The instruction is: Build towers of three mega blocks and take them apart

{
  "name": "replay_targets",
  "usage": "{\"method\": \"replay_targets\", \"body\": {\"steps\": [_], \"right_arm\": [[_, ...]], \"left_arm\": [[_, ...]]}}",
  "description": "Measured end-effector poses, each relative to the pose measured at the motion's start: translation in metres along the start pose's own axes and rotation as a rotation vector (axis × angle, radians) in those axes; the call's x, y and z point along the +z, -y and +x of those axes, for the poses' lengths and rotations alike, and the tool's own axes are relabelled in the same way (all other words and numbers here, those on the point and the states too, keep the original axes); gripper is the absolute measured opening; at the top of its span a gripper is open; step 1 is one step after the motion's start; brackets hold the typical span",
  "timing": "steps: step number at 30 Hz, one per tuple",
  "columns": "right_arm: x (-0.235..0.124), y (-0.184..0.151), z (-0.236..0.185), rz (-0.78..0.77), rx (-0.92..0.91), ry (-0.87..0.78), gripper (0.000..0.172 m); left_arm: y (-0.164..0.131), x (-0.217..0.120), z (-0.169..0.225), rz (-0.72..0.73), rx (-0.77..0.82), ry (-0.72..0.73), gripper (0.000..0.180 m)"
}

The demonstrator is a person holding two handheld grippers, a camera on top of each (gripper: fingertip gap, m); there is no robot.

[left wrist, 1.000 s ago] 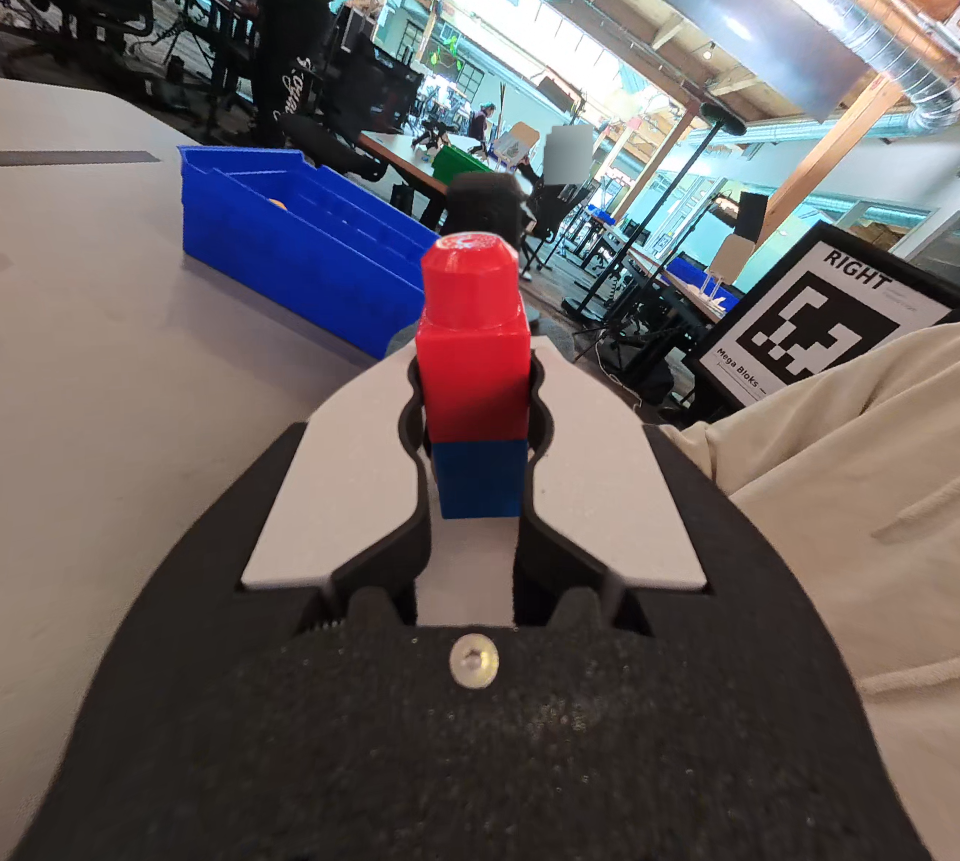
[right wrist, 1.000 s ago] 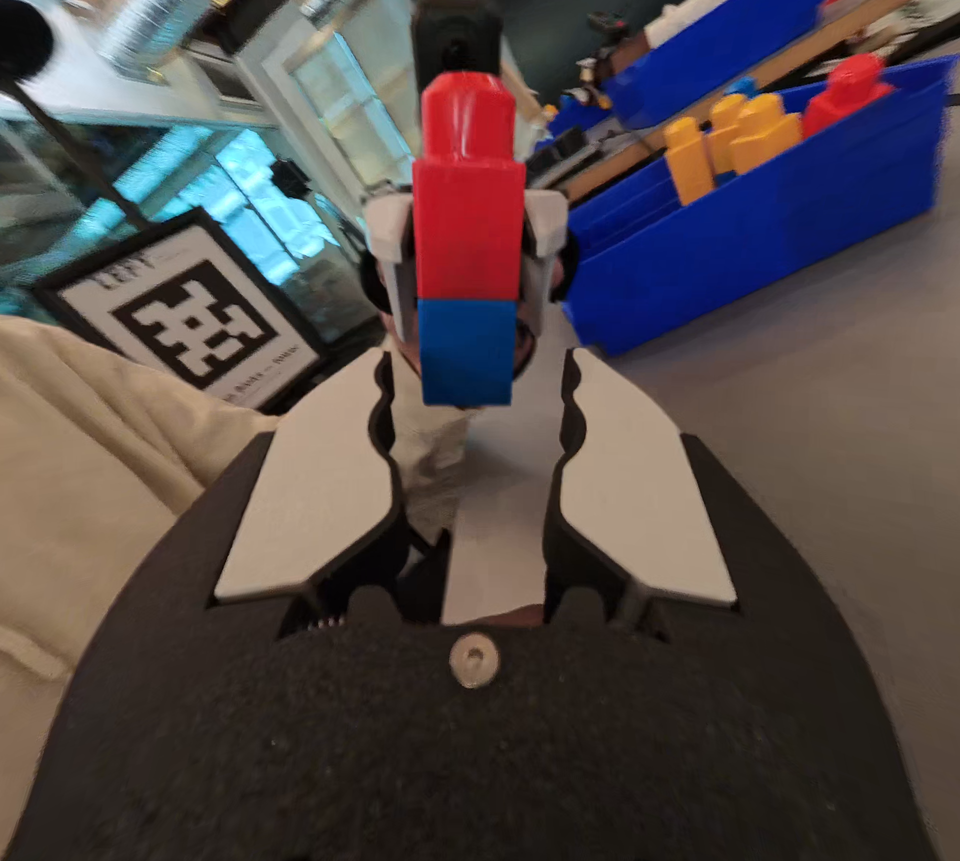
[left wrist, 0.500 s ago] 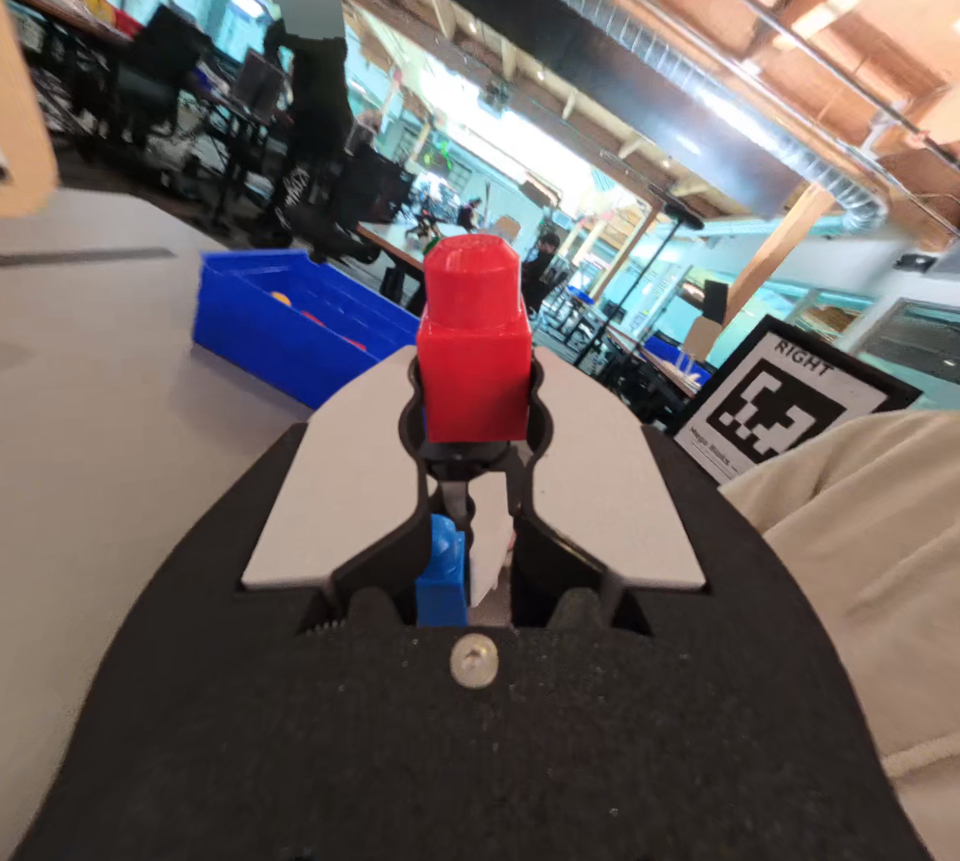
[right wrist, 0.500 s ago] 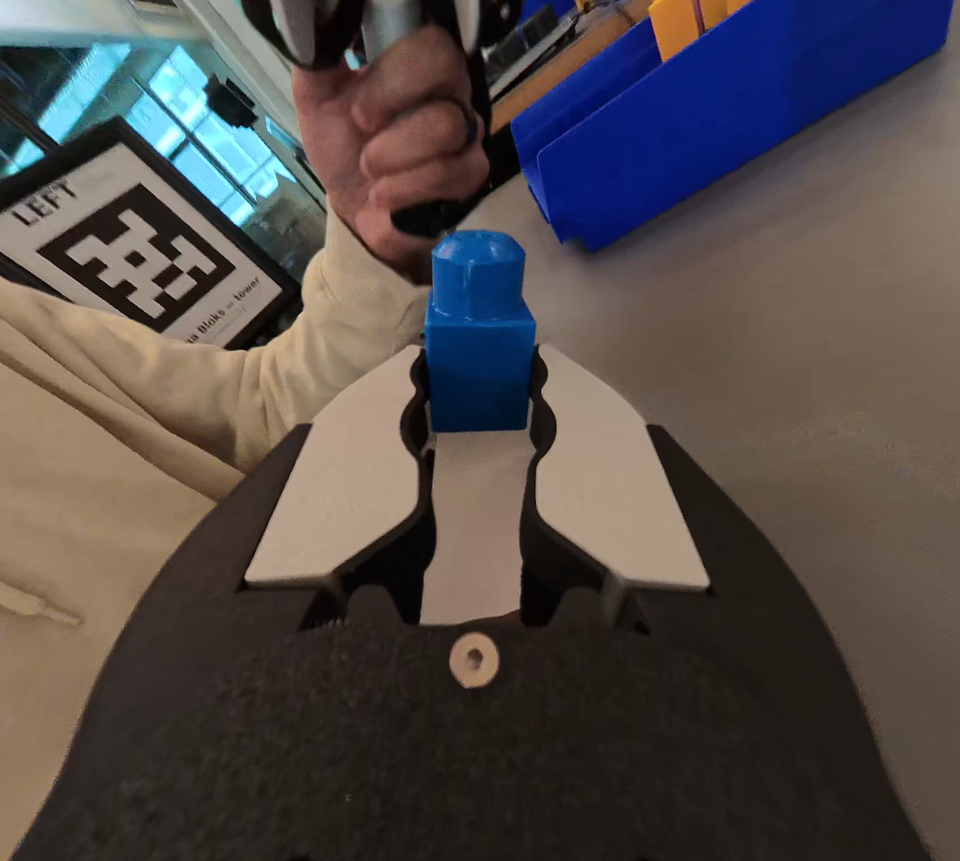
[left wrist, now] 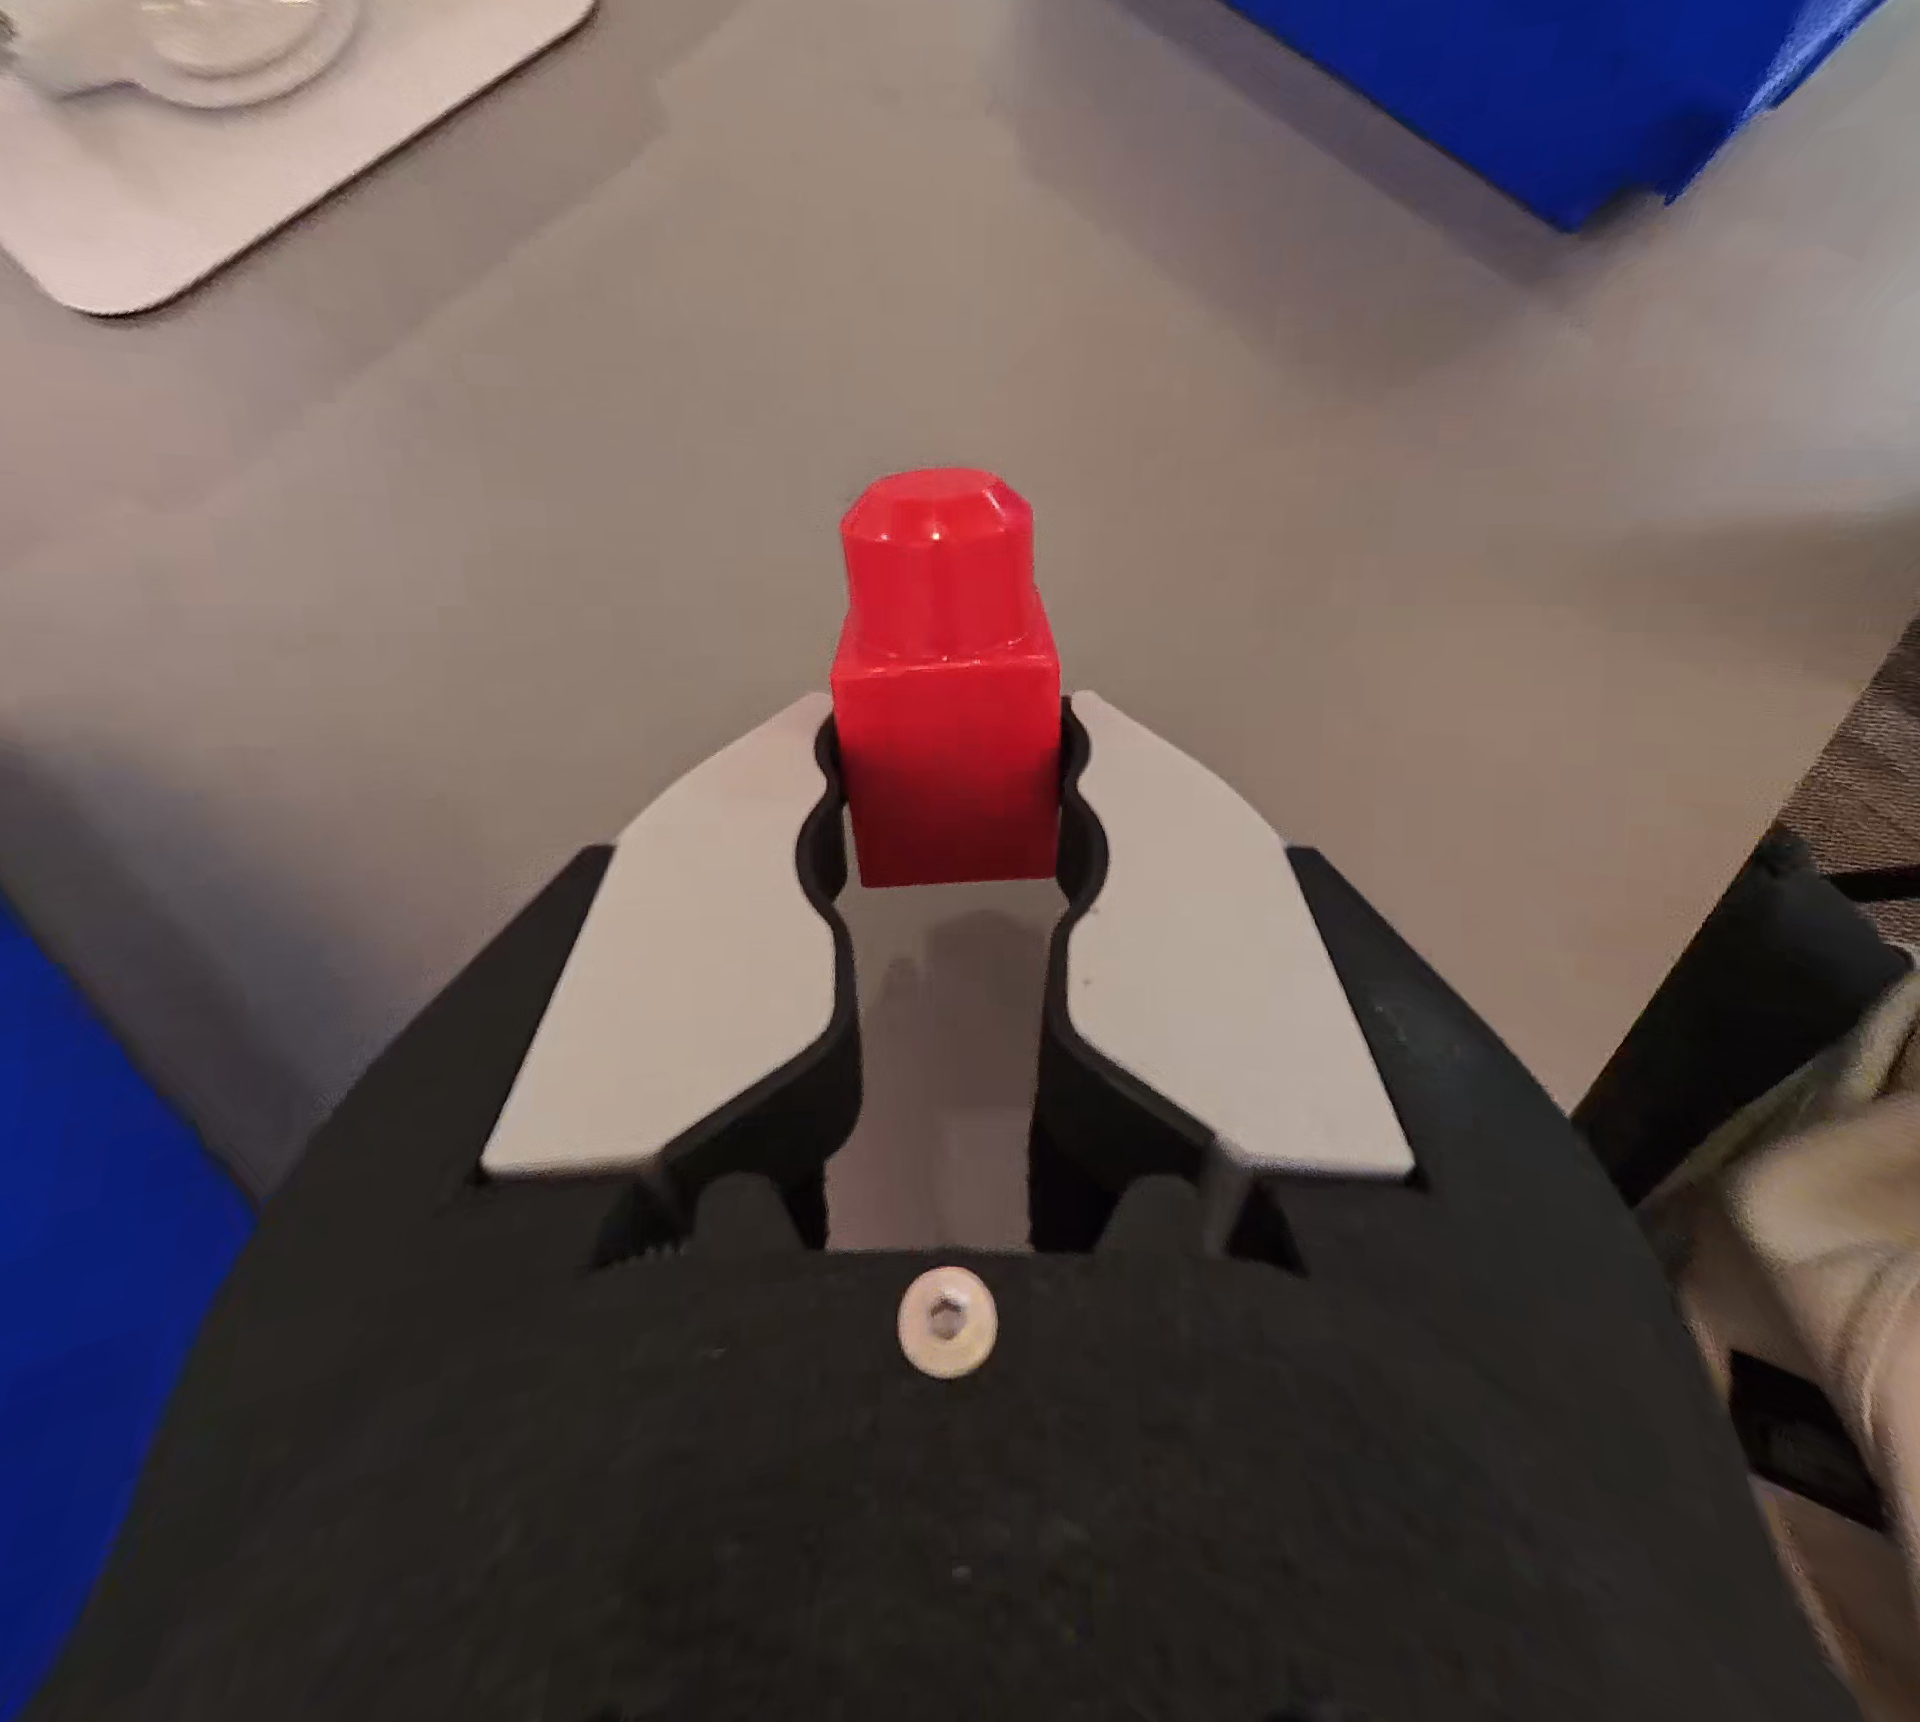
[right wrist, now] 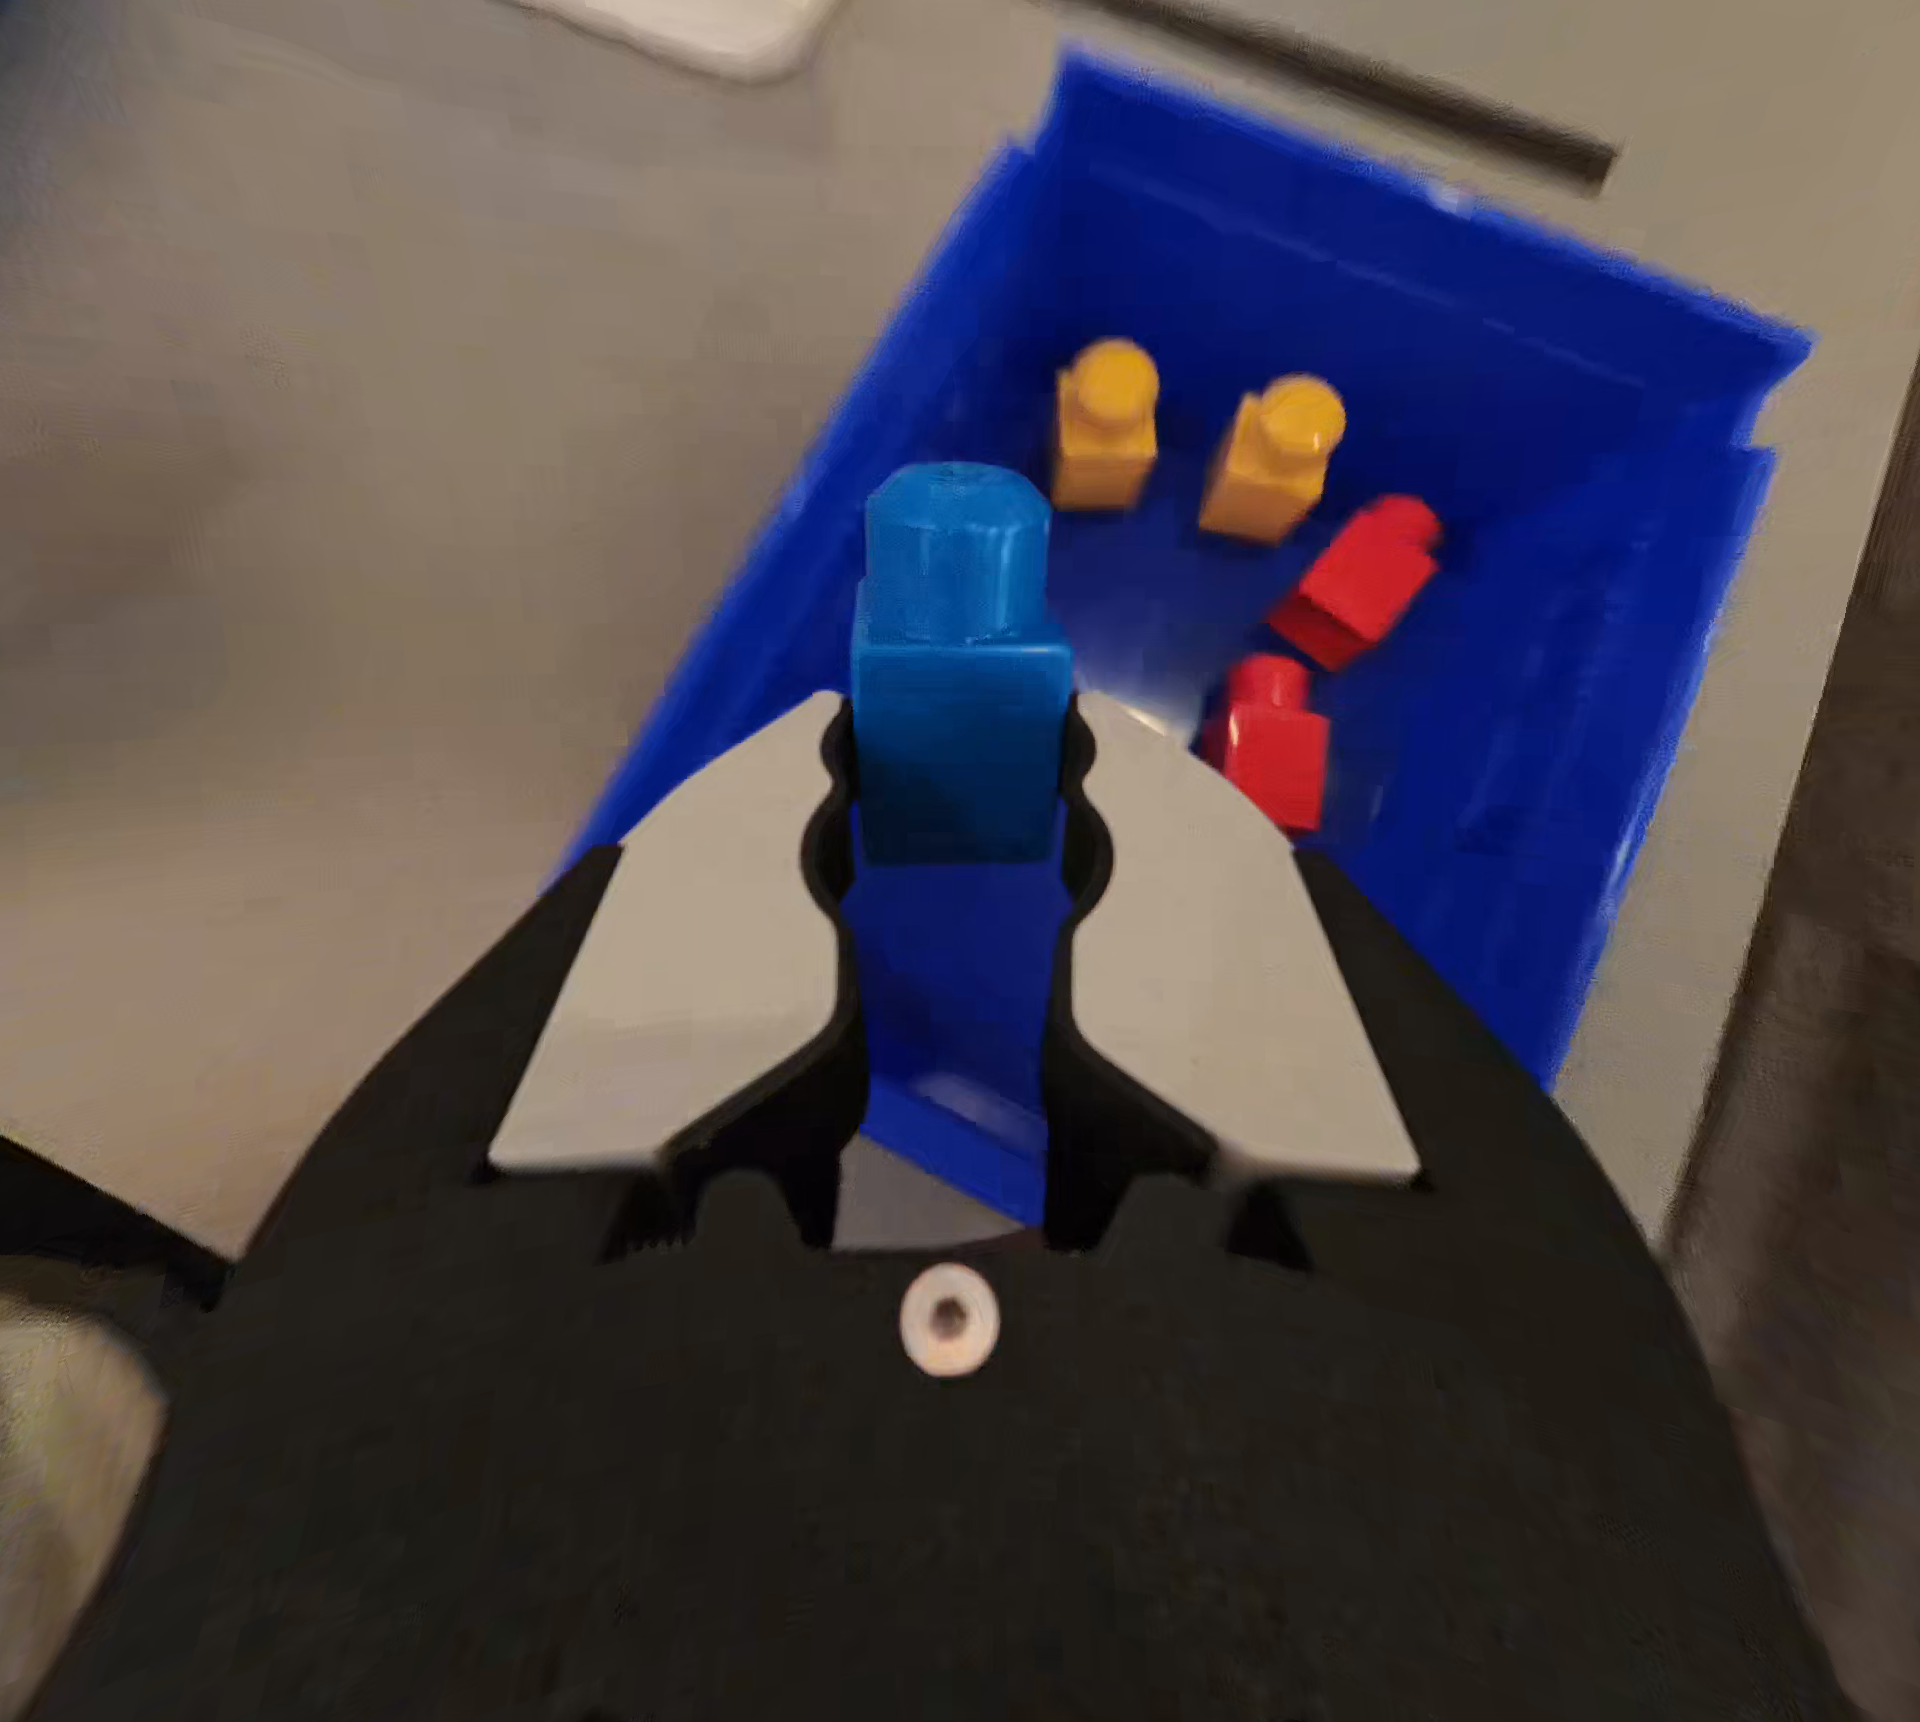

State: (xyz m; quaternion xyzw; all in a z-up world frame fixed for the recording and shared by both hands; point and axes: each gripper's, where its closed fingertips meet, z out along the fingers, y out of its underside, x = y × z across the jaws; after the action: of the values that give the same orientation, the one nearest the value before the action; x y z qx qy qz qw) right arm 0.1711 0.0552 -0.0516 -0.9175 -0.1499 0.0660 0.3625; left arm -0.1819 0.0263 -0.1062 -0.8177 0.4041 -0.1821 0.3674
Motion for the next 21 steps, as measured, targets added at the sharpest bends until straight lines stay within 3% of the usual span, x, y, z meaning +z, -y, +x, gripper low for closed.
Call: {"method": "replay_targets", "body": {"steps": [5, 8, 17, 21], "right_arm": [[0.089, -0.024, 0.019, -0.421, -0.058, 0.085, 0.037], [0.12, -0.035, 0.019, -0.549, -0.13, 0.076, 0.037], [0.142, -0.048, 0.017, -0.646, -0.151, 0.059, 0.043], [0.145, -0.044, 0.017, -0.587, -0.139, 0.077, 0.051]], "left_arm": [[0.004, 0.003, 0.013, -0.005, 0.022, -0.032, 0.037], [0.005, -0.001, 0.013, 0.005, 0.015, -0.035, 0.037], [-0.001, -0.003, 0.015, -0.002, -0.016, -0.079, 0.037], [-0.002, -0.003, 0.015, -0.012, -0.005, -0.074, 0.037]]}}
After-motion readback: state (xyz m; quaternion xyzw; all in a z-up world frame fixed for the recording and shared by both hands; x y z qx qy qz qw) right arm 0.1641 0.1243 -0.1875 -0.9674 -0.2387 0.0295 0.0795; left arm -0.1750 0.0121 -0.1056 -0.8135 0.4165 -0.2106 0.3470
